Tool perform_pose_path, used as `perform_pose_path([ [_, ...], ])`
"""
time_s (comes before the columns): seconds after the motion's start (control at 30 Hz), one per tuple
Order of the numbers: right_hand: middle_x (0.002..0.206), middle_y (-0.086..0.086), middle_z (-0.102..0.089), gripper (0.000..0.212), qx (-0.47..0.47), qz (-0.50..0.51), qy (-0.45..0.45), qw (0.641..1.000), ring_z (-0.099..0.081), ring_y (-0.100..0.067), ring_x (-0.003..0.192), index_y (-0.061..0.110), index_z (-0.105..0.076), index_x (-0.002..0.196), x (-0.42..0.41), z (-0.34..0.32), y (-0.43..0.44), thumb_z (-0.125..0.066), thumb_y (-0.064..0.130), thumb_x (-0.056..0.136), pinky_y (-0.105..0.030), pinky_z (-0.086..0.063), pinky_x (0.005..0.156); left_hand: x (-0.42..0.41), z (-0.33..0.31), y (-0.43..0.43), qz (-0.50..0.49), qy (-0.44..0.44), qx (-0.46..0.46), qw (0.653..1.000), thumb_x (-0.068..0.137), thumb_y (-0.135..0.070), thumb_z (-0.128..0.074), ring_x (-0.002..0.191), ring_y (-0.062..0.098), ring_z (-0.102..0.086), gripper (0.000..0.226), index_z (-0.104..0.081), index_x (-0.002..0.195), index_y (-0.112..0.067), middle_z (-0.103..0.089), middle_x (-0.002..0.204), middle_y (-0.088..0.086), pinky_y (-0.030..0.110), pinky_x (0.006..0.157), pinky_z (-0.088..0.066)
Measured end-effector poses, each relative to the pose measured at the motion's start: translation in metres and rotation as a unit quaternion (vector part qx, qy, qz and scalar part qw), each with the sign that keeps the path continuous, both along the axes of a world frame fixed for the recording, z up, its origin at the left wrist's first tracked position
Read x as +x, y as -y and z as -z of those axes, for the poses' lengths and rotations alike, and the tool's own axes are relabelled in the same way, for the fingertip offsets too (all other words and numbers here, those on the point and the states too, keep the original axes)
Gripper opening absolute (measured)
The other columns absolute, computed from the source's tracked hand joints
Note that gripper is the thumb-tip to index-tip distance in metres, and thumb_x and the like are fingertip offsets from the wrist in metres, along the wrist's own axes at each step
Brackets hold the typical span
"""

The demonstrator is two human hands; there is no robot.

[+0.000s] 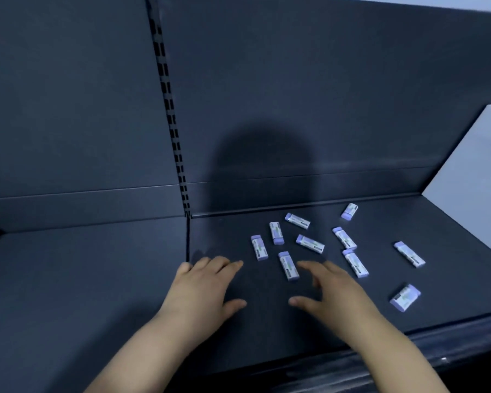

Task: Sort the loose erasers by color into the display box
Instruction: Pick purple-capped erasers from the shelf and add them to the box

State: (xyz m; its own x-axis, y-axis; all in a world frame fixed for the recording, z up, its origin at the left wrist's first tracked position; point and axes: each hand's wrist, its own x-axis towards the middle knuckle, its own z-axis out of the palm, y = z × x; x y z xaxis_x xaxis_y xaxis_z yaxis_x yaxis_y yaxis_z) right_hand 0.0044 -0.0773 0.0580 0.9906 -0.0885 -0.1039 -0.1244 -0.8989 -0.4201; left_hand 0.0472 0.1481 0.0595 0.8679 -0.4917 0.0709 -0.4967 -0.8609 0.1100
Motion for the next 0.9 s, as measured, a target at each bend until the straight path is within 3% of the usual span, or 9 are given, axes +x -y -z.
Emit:
perform_pose_path([
  [0.1, 0.103, 0.014, -0.037, 0.068, 0.007, -0.033, -0.008, 0.999, -0.044, -0.011, 0.114, 0.037, -0.036, 0.137, 0.018, 0.004, 0.013, -0.066, 0.051, 0.078, -0.023, -0.038, 0.097, 0.013, 0.005, 0.020, -0.017, -0.011, 0.001, 1.000, 0.089, -0.059, -0.042, 0.132, 0.010, -0.026, 0.069, -0.012, 0.147, -0.036, -0.026, 0.145, -0.016, 0.028, 0.102, -0.021],
  [0.27, 0.122, 0.009, -0.045, 0.071, 0.019, -0.069, -0.016, 0.997, -0.041, -0.011, 0.120, 0.037, -0.036, 0.138, 0.045, 0.010, 0.024, -0.068, 0.050, 0.076, -0.024, -0.037, 0.099, 0.032, 0.014, 0.050, -0.038, -0.025, 0.010, 0.999, 0.088, -0.058, -0.045, 0.132, 0.012, -0.026, 0.071, -0.015, 0.147, -0.034, -0.029, 0.145, -0.013, 0.030, 0.103, -0.021],
  [0.47, 0.135, 0.006, -0.040, 0.078, 0.014, -0.119, -0.059, 0.991, -0.036, -0.012, 0.127, 0.039, -0.034, 0.140, 0.072, 0.012, 0.029, -0.073, 0.048, 0.072, -0.026, -0.035, 0.103, 0.053, 0.024, 0.066, -0.070, -0.037, 0.025, 0.997, 0.086, -0.059, -0.047, 0.131, 0.015, -0.028, 0.075, -0.013, 0.148, -0.031, -0.029, 0.144, -0.008, 0.032, 0.103, -0.023],
  [0.67, 0.131, 0.009, -0.039, 0.074, 0.020, -0.151, -0.078, 0.985, -0.038, -0.010, 0.125, 0.038, -0.041, 0.133, 0.083, 0.018, 0.036, -0.075, 0.047, 0.068, -0.030, -0.039, 0.102, 0.078, 0.025, 0.070, -0.082, -0.092, 0.012, 0.992, 0.084, -0.061, -0.049, 0.135, 0.017, -0.021, 0.078, -0.015, 0.148, -0.031, -0.025, 0.148, -0.009, 0.035, 0.107, -0.022],
  [0.8, 0.131, 0.010, -0.039, 0.074, 0.031, -0.165, -0.079, 0.983, -0.039, -0.010, 0.125, 0.038, -0.041, 0.132, 0.085, 0.022, 0.039, -0.076, 0.045, 0.067, -0.029, -0.039, 0.102, 0.087, 0.022, 0.072, -0.091, -0.125, -0.003, 0.988, 0.079, -0.060, -0.058, 0.132, 0.016, -0.025, 0.075, -0.030, 0.142, -0.032, -0.031, 0.142, -0.008, 0.034, 0.106, -0.024],
  [0.9, 0.118, 0.012, -0.041, 0.069, 0.037, -0.168, -0.060, 0.983, -0.039, -0.007, 0.120, 0.038, -0.043, 0.129, 0.086, 0.021, 0.038, -0.076, 0.046, 0.068, -0.026, -0.039, 0.099, 0.084, 0.019, 0.068, -0.096, -0.119, -0.015, 0.988, 0.073, -0.061, -0.063, 0.127, 0.013, -0.030, 0.072, -0.037, 0.135, -0.034, -0.036, 0.135, -0.011, 0.031, 0.103, -0.024],
])
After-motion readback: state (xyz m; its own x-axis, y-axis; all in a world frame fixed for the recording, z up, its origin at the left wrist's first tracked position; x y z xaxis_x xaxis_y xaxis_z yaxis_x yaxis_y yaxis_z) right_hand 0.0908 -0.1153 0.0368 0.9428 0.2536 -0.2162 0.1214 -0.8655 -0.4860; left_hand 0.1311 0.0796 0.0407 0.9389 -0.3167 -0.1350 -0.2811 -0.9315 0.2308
